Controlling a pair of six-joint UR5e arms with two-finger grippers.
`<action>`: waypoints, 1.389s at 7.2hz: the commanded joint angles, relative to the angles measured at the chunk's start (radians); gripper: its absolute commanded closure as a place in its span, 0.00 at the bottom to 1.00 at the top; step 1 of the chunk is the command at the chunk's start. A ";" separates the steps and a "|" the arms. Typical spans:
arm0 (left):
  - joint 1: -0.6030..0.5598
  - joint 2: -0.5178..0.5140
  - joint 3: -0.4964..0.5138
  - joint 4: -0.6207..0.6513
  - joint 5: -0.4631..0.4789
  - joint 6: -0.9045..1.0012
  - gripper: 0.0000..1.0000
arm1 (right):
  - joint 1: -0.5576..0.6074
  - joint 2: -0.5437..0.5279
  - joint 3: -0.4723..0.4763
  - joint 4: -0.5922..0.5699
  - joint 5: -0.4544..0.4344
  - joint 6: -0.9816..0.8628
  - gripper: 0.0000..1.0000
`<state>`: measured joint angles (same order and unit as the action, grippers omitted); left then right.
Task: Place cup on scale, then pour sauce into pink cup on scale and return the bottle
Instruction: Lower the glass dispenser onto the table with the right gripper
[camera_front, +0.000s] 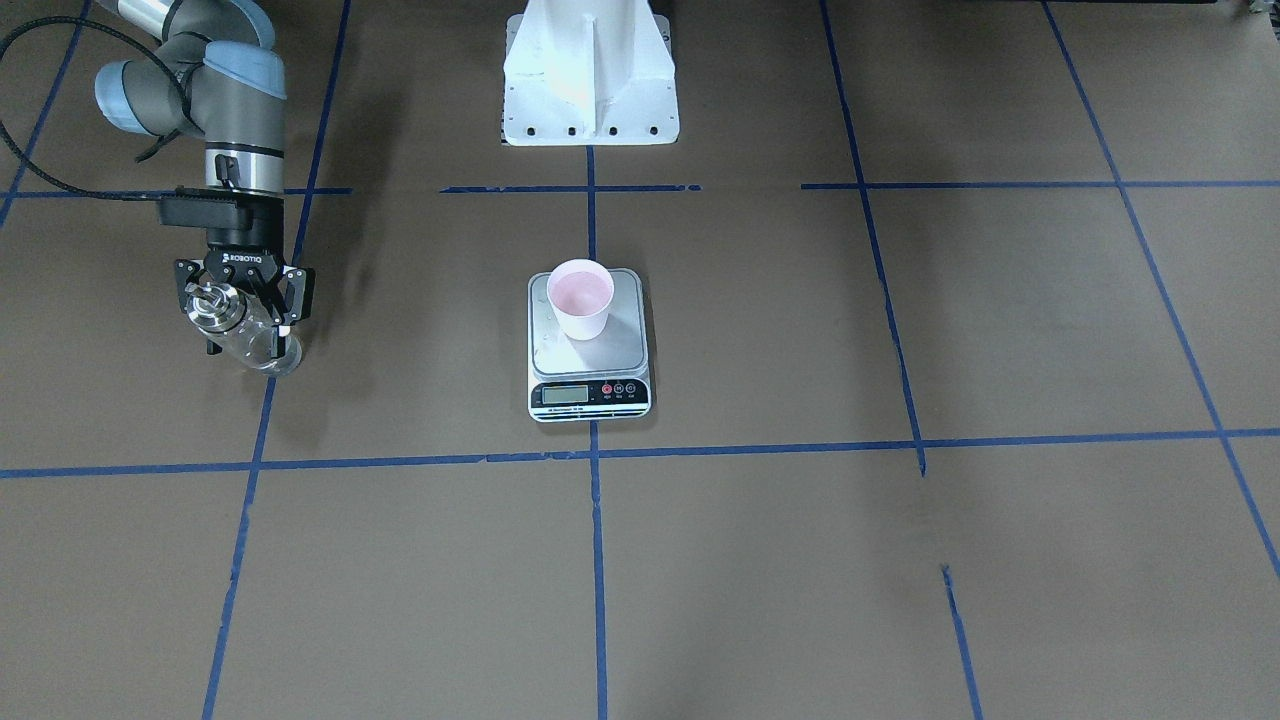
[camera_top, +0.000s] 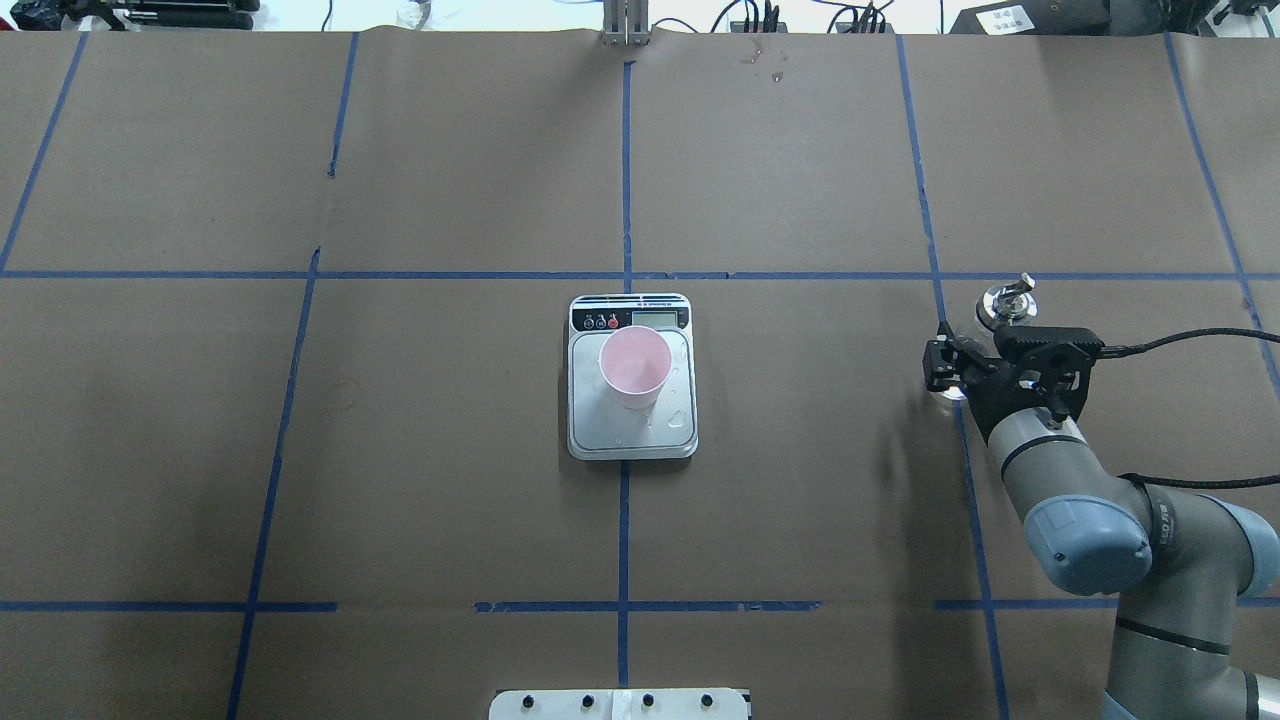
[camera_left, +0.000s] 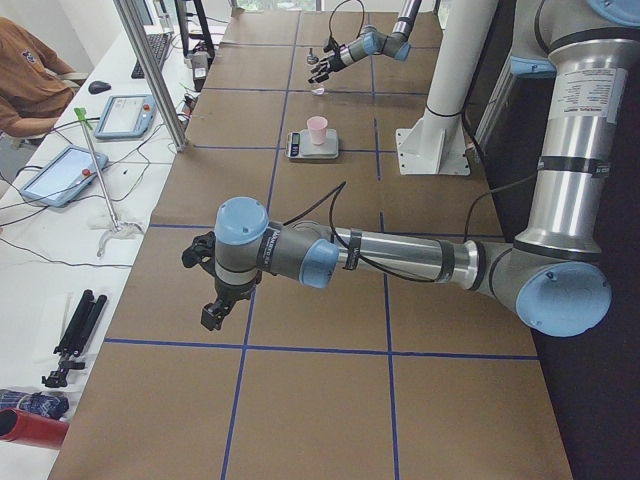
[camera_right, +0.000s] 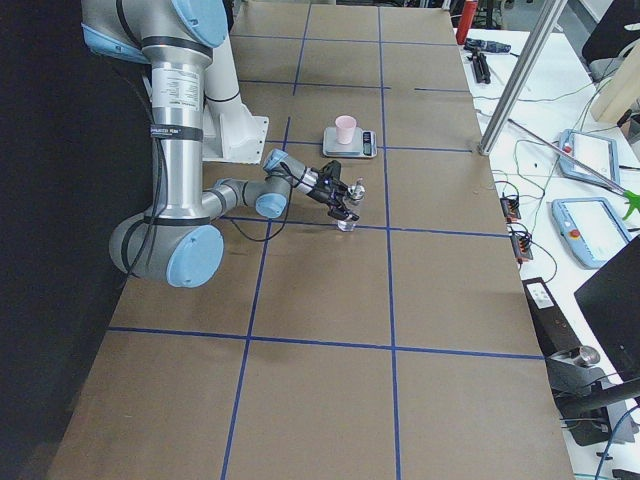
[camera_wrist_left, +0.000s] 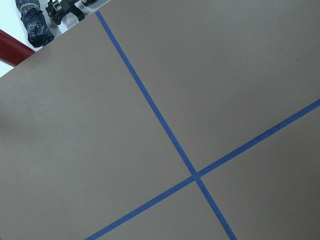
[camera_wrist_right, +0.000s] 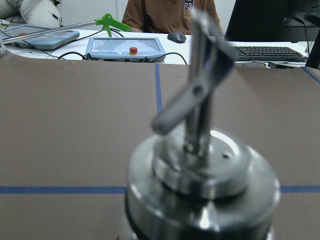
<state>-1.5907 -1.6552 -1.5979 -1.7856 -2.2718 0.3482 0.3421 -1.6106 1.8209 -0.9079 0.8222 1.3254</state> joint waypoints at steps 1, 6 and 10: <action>0.000 0.000 -0.002 0.000 0.000 0.000 0.00 | 0.000 0.000 0.000 0.000 0.000 0.000 0.05; 0.000 0.000 -0.002 0.000 0.000 0.000 0.00 | -0.012 -0.035 0.029 0.003 0.032 0.000 0.00; -0.002 0.002 -0.002 0.000 0.000 0.000 0.00 | -0.098 -0.096 0.076 0.001 0.032 0.011 0.00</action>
<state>-1.5910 -1.6542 -1.5999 -1.7855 -2.2718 0.3482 0.2721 -1.6790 1.8782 -0.9061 0.8535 1.3325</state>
